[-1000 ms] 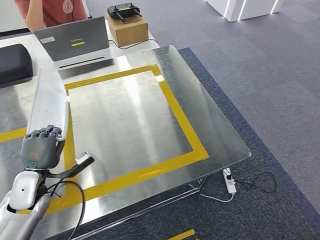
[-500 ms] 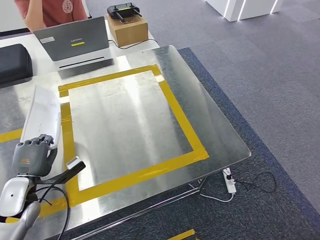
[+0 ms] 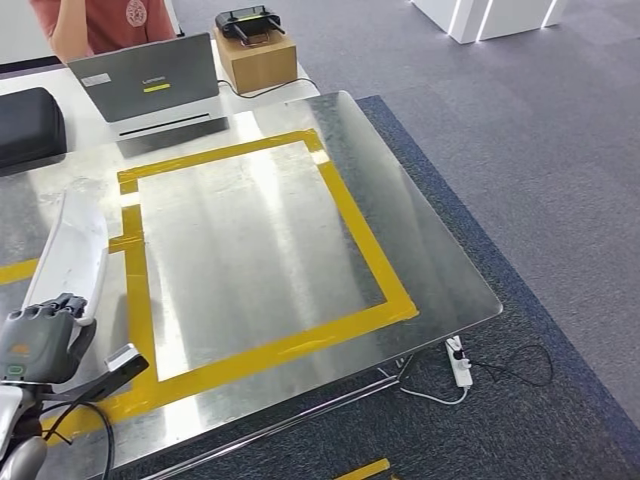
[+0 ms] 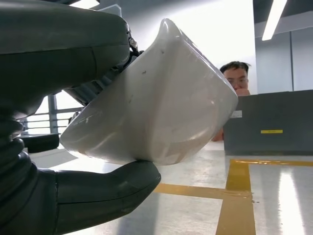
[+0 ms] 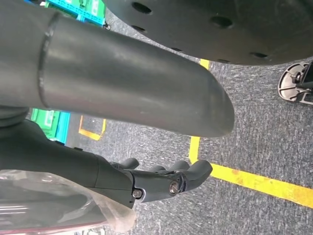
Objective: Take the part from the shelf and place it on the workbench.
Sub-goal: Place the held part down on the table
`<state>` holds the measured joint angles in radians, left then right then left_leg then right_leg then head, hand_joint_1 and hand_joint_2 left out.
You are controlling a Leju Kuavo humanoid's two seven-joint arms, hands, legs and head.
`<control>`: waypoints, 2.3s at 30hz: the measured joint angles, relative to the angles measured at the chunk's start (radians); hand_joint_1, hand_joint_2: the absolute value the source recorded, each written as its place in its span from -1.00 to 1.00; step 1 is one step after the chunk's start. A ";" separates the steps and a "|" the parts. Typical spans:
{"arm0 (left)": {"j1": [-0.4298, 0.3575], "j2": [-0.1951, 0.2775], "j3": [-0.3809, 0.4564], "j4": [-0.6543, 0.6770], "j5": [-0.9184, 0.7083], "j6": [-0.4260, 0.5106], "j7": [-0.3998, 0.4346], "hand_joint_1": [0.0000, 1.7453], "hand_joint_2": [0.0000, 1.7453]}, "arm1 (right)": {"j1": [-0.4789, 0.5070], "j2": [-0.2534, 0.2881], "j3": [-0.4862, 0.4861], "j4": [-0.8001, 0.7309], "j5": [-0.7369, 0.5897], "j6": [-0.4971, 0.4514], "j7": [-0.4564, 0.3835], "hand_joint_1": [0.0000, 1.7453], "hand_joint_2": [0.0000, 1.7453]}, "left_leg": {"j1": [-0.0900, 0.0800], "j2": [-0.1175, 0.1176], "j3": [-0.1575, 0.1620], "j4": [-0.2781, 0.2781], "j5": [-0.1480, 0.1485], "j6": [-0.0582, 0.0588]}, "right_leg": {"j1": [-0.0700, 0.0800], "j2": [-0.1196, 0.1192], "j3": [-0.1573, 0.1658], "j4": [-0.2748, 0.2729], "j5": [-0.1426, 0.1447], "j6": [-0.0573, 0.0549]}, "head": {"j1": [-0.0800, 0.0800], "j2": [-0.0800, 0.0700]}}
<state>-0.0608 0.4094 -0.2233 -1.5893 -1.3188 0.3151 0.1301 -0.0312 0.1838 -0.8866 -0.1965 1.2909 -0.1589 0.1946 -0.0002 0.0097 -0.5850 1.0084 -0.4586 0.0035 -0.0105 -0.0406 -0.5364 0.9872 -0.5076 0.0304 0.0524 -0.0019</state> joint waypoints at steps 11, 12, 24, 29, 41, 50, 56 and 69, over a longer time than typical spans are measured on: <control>0.100 0.036 0.091 -0.048 0.010 -0.003 0.000 1.00 1.00 | 0.001 0.002 -0.001 0.000 0.011 -0.005 0.012 -1.00 -1.00 | 0.000 0.000 0.000 0.000 -0.001 -0.001 | 0.000 0.001 0.000 0.000 -0.001 -0.001 | 0.000 0.000; 0.112 0.038 0.105 -0.054 0.010 -0.003 0.000 1.00 1.00 | 0.001 0.002 -0.001 0.000 0.012 -0.006 0.013 -1.00 -1.00 | 0.000 0.000 0.000 0.000 -0.001 -0.001 | 0.000 0.001 0.000 0.000 -0.001 -0.001 | 0.000 0.000; 0.177 0.042 0.188 -0.060 -0.015 -0.068 0.012 1.00 1.00 | 0.001 0.003 -0.002 0.000 0.030 -0.010 0.016 -1.00 -1.00 | 0.000 0.000 0.000 0.000 -0.001 -0.001 | 0.000 0.001 0.000 0.000 -0.001 0.000 | 0.000 0.000; 0.199 0.042 0.213 -0.054 -0.011 -0.063 0.012 1.00 1.00 | 0.001 0.004 -0.004 0.000 0.032 -0.010 0.021 -1.00 -1.00 | 0.000 0.000 0.000 0.000 -0.001 -0.001 | 0.000 0.000 0.000 0.000 -0.001 0.000 | 0.000 0.000; 0.277 0.056 0.222 -0.081 0.201 -0.083 -0.174 1.00 1.00 | 0.001 0.004 -0.020 0.000 0.054 -0.004 0.009 -1.00 -1.00 | 0.000 0.000 0.000 0.000 -0.001 -0.001 | 0.000 0.001 0.000 0.000 -0.002 0.000 | 0.000 0.000; 0.311 0.062 0.217 -0.118 0.270 -0.063 -0.243 -0.50 1.00 | 0.001 0.004 -0.025 0.000 0.060 -0.001 0.002 -1.00 -1.00 | 0.000 0.000 0.000 0.000 -0.001 -0.001 | 0.000 0.001 0.000 0.000 -0.002 0.000 | 0.000 0.000; 0.329 0.063 0.212 -0.155 0.291 -0.030 -0.271 -1.00 -1.00 | 0.000 0.004 -0.026 0.000 0.061 0.001 -0.001 -1.00 -1.00 | 0.000 0.000 0.000 0.000 -0.001 -0.001 | 0.000 0.001 0.000 0.000 -0.002 0.000 | 0.000 0.000; 0.333 0.054 0.200 -0.194 0.286 0.050 -0.309 -1.00 -1.00 | -0.001 0.004 -0.026 0.000 0.071 0.002 -0.002 -1.00 -1.00 | 0.000 0.000 0.001 0.000 -0.001 -0.001 | 0.000 0.000 0.000 0.000 -0.002 0.000 | 0.000 0.000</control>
<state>0.2720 0.4635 -0.0233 -1.7834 -1.0328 0.3653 -0.1790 -0.0324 0.1881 -0.9129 -0.1967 1.3621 -0.1567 0.1926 0.0000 0.0095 -0.5844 1.0081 -0.4596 0.0029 -0.0102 -0.0402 -0.5361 0.9872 -0.5091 0.0300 0.0523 -0.0019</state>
